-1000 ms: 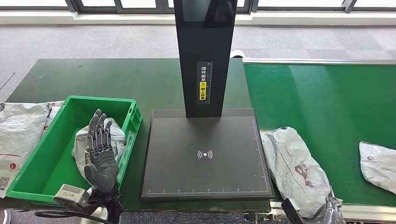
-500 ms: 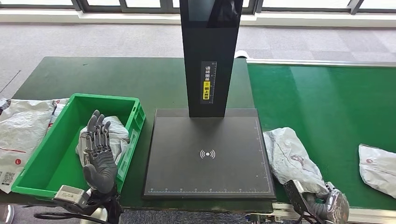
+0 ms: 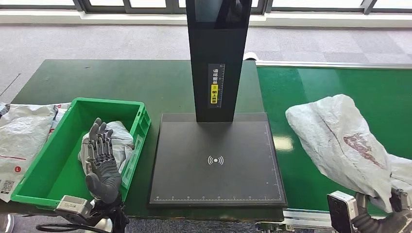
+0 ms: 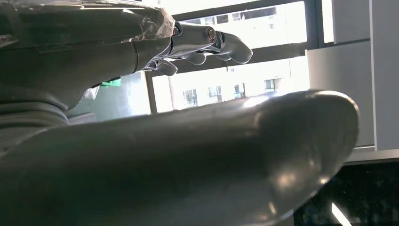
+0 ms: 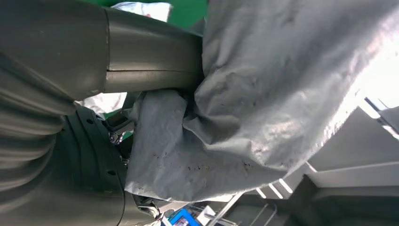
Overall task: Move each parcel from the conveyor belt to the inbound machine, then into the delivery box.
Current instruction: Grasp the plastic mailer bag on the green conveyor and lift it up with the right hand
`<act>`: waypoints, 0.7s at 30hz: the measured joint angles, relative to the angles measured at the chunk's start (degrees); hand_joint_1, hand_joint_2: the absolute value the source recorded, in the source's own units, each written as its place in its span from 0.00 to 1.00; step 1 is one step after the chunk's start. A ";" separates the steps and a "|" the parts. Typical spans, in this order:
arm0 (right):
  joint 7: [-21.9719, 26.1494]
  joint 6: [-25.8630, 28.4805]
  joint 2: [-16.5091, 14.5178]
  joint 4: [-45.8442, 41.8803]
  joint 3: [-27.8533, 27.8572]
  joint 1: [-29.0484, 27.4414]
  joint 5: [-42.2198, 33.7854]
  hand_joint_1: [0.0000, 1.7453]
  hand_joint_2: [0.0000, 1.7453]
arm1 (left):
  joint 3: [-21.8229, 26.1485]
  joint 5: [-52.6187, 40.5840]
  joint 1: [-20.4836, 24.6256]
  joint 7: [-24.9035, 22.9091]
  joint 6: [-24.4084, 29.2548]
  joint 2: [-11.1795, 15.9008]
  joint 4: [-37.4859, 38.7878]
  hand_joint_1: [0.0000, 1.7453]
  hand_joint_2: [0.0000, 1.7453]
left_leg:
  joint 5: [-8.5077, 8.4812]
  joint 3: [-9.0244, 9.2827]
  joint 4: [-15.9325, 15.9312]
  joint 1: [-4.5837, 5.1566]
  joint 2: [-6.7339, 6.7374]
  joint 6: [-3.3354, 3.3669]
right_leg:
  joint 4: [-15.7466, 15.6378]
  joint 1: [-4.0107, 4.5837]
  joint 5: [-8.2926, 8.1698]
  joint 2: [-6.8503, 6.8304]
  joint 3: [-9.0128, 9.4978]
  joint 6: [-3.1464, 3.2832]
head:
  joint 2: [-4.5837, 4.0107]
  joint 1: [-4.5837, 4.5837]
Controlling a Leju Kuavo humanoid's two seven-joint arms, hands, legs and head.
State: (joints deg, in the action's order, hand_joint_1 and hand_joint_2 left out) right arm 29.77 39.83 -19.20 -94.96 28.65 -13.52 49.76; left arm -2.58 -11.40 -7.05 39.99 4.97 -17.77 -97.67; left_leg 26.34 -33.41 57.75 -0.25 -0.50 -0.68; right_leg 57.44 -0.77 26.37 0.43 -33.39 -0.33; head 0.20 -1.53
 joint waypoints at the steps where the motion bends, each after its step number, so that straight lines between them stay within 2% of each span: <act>1: 0.24 0.03 -0.08 -1.09 -0.59 -0.43 -0.27 1.00 1.00 | 0.00 0.10 0.00 0.01 0.06 0.00 0.04 0.00 0.00 | 0.00 0.00 0.00 0.00 0.00 0.00 | 0.00 0.00 0.01 -0.01 0.00 -0.01 | 0.00 0.00; 7: 4.74 0.12 -0.25 -9.94 -2.38 -2.23 -3.48 1.00 1.00 | 0.00 0.35 0.18 0.09 -0.05 0.02 0.72 0.00 0.00 | -0.01 0.01 0.00 0.03 -0.02 0.02 | 0.00 -0.04 0.01 -0.03 0.03 -0.03 | 0.00 0.00; 15: 3.48 -0.02 -0.52 -16.46 -7.65 -4.83 0.09 1.00 1.00 | 0.00 1.29 0.99 0.14 -0.86 0.08 2.16 0.00 0.00 | 0.00 0.02 0.00 0.02 0.02 0.01 | 0.00 -0.02 0.03 -0.02 0.02 -0.03 | 0.00 0.00; 17: 2.96 -1.35 -0.55 -15.88 -9.44 -5.03 -0.49 1.00 1.00 | 0.00 1.34 1.14 0.14 -1.13 0.10 2.46 0.00 0.00 | 0.00 0.02 0.00 0.02 0.02 0.01 | 0.00 -0.01 0.03 -0.03 0.03 -0.02 | 0.00 0.00; 21: 1.47 -8.22 -0.46 -11.56 -11.19 -4.01 -2.32 1.00 1.00 | 0.00 1.29 1.25 0.14 -1.67 0.11 3.07 0.00 0.00 | -0.01 0.03 0.00 0.01 0.03 0.02 | 0.00 -0.02 0.02 -0.02 0.04 -0.03 | 0.00 0.00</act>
State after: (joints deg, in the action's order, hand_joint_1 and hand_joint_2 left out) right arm 31.24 31.61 -19.66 -106.52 17.46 -17.54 47.44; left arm -2.58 -10.11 -5.80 40.13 3.31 -17.66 -94.60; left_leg 26.33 -33.37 57.75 -0.24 -0.47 -0.66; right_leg 57.44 -0.79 26.39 0.41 -33.35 -0.36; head 0.20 -1.53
